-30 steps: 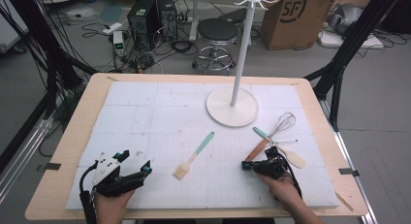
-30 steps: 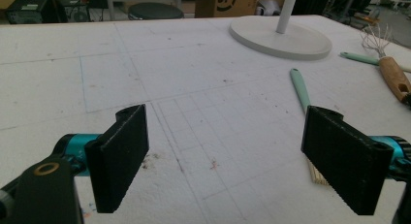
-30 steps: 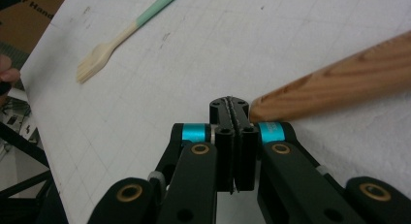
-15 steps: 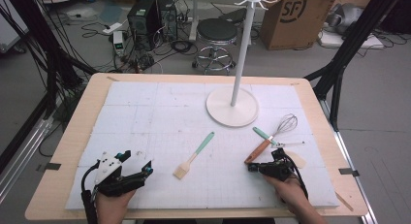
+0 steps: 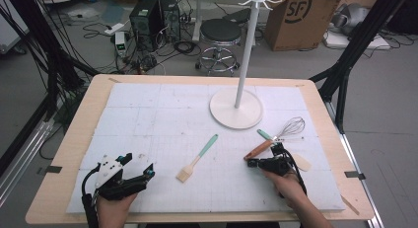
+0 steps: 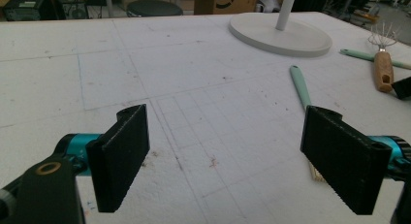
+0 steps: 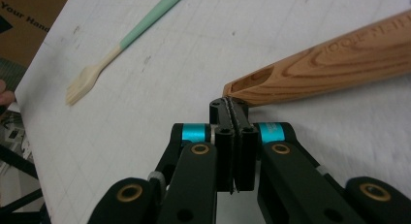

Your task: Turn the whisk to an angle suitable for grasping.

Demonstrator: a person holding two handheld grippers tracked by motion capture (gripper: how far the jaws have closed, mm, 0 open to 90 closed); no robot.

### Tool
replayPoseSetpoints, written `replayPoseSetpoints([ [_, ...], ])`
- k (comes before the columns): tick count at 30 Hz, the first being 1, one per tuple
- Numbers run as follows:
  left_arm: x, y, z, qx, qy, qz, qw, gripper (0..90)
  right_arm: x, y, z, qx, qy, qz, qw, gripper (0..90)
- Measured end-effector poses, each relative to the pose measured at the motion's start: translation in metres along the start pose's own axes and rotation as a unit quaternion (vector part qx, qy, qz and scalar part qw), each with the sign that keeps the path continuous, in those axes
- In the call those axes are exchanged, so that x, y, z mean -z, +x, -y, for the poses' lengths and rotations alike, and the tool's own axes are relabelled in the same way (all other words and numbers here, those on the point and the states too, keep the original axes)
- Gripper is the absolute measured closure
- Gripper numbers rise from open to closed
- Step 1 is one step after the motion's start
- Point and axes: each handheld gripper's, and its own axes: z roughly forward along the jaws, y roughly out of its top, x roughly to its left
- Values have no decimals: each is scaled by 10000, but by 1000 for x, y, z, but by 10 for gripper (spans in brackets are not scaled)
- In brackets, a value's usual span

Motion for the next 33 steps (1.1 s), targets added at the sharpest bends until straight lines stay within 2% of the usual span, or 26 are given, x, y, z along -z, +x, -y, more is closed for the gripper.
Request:
replayPoseSetpoints([
  [4,0,1,0,3,-5,2,10000,185,-10,0,-10,58,-25,33,10000,895],
  [10,0,2,1,33,0,-1,10000,185,-20,-1,-22,-40,-102,53,9999,896],
  [14,-1,2,1,38,15,28,10000,186,-24,0,-28,87,-162,259,9995,895],
  [26,-1,3,1,39,21,29,10000,187,-38,-6,-48,-140,-351,415,9984,896],
  [33,-1,3,1,47,27,24,10000,187,-39,-13,-55,-284,-467,496,9973,896],
])
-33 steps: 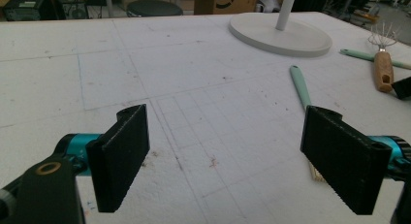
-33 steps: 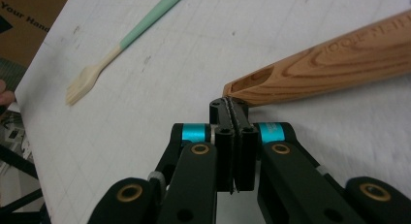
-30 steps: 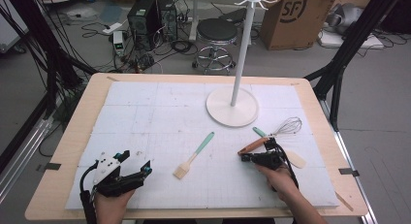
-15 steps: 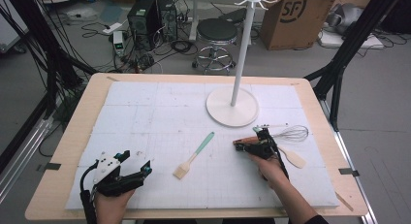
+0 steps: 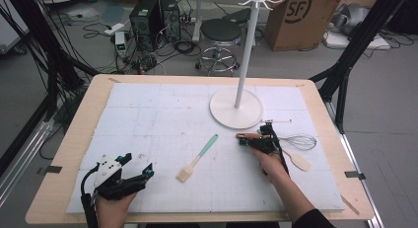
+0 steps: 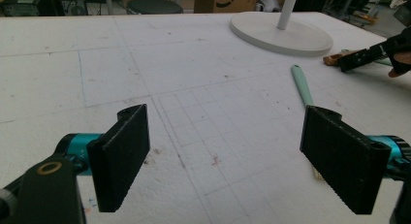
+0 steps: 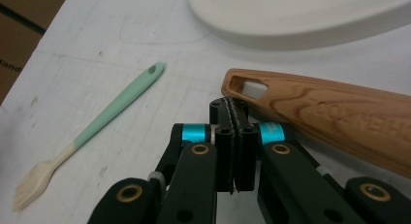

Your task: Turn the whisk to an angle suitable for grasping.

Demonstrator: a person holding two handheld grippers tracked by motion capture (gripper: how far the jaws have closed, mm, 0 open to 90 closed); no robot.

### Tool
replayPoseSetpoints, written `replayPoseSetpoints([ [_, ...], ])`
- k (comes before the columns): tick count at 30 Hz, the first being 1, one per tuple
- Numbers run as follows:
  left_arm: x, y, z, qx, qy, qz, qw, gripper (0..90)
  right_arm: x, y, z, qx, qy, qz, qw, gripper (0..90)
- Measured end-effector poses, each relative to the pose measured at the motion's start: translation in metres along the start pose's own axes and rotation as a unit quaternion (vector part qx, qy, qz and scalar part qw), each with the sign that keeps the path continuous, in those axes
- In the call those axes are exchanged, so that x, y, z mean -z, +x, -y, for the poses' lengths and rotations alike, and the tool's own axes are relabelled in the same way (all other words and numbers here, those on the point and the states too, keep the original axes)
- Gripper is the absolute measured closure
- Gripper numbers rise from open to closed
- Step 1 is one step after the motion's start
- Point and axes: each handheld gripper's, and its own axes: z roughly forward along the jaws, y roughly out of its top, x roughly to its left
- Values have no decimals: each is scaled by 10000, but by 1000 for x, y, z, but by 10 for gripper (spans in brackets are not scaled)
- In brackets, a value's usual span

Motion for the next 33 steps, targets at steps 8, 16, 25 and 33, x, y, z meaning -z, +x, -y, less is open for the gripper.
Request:
replayPoseSetpoints([
  [8,1,1,0,28,-15,-21,10000,187,9,3,-5,120,-108,41,9999,895],
  [16,2,1,0,2,-31,4,10000,188,57,-19,-29,56,-656,30,9978,893],
  [25,-1,-1,0,18,20,25,10000,188,83,-40,-28,274,-343,-25,9990,611],
  [33,-1,0,1,19,59,-7,10000,188,94,-50,-30,129,-367,-136,9992,535],
])
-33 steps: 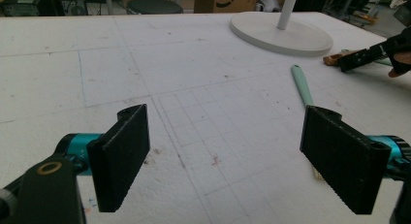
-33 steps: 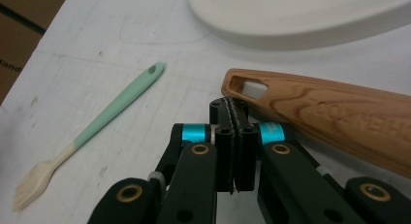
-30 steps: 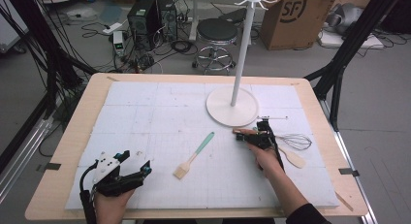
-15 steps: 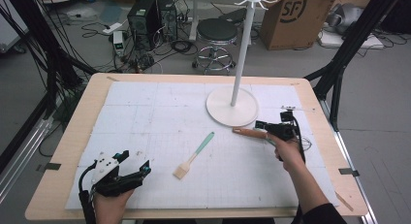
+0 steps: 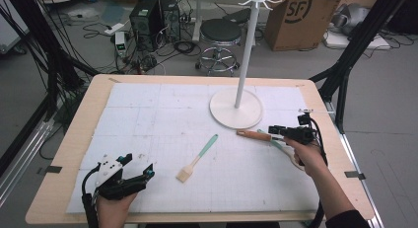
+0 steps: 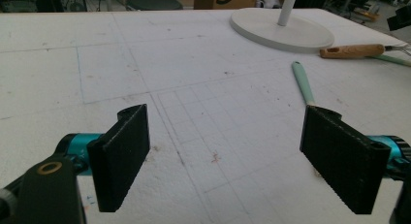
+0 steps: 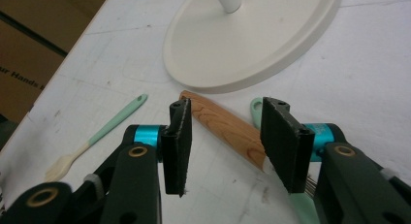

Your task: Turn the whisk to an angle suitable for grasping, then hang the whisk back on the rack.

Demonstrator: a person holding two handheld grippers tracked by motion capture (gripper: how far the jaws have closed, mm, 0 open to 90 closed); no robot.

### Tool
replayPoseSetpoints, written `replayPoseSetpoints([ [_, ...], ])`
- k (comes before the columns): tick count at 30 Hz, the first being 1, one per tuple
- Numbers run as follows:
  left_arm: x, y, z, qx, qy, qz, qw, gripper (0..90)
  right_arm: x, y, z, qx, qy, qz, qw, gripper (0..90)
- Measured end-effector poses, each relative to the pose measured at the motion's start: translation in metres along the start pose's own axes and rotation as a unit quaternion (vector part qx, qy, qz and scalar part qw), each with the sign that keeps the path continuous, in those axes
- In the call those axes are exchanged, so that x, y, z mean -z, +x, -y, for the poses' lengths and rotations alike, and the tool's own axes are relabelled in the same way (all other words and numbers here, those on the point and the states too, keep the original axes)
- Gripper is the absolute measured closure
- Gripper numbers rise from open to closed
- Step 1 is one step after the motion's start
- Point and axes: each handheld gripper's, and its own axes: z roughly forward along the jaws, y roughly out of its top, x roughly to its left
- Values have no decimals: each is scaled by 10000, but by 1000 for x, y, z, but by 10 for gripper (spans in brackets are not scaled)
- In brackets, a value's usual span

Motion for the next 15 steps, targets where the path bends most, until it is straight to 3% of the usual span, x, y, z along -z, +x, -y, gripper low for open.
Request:
replayPoseSetpoints([
  [7,-1,0,1,-5,35,-16,10000,188,6,-4,-2,74,-13,20,10000,504],
  [11,0,0,1,16,32,-36,10000,188,4,-4,-2,130,123,-32,9998,502],
  [15,-1,0,1,19,61,-41,10000,188,0,-2,-7,374,357,-82,9986,495],
])
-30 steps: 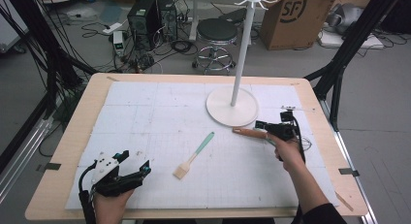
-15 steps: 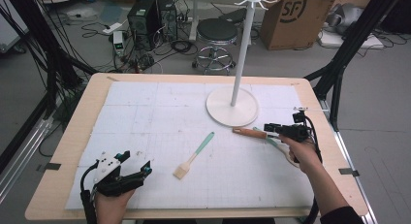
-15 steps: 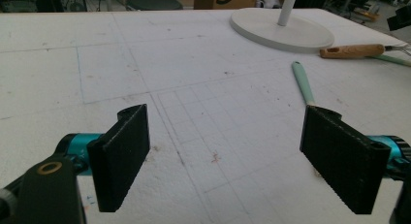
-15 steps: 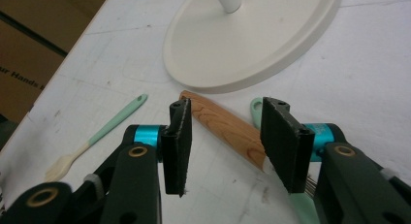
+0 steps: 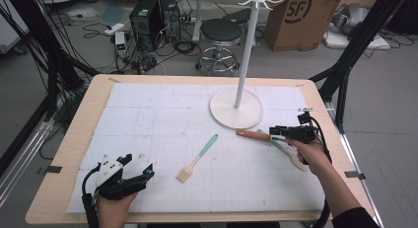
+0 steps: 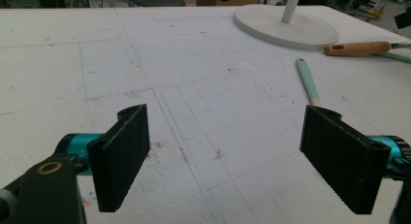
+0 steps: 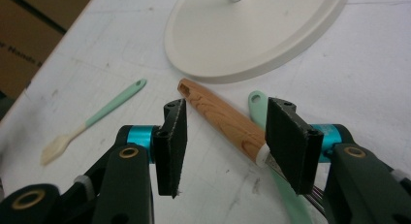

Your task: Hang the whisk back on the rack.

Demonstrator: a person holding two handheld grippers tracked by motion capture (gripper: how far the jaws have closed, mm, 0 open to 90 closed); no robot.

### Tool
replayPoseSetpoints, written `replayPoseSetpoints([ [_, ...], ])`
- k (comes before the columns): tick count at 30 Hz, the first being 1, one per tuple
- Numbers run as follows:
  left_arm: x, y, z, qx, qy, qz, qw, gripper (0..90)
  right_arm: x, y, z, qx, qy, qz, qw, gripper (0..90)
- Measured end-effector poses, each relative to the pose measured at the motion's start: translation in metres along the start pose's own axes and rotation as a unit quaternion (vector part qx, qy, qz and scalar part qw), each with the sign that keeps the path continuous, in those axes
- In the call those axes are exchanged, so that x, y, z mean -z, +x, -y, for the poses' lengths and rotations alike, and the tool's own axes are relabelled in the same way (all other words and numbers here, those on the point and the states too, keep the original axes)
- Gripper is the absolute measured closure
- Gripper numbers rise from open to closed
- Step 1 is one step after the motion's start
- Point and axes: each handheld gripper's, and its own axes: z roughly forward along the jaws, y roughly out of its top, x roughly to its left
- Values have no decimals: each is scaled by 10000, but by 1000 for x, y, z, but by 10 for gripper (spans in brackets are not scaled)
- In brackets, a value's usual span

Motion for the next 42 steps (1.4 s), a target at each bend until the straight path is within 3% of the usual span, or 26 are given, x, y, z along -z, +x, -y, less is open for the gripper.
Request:
replayPoseSetpoints([
  [2,0,0,0,2,16,-3,10000,188,-2,0,-3,115,149,-44,9998,496],
  [7,0,1,1,18,4,-18,10000,188,-10,-4,-5,116,332,-144,9993,506],
  [13,-1,2,2,32,42,4,10000,188,-14,-9,-5,24,416,-129,9990,512],
  [22,-2,3,2,64,60,1,10000,188,-27,-14,-6,114,617,-21,9980,514],
  [39,-1,1,1,52,14,6,10000,188,-31,-1,-1,561,1141,375,9912,544],
  [42,-1,0,0,35,14,15,10000,188,-32,4,-1,726,1248,457,9885,551],
])
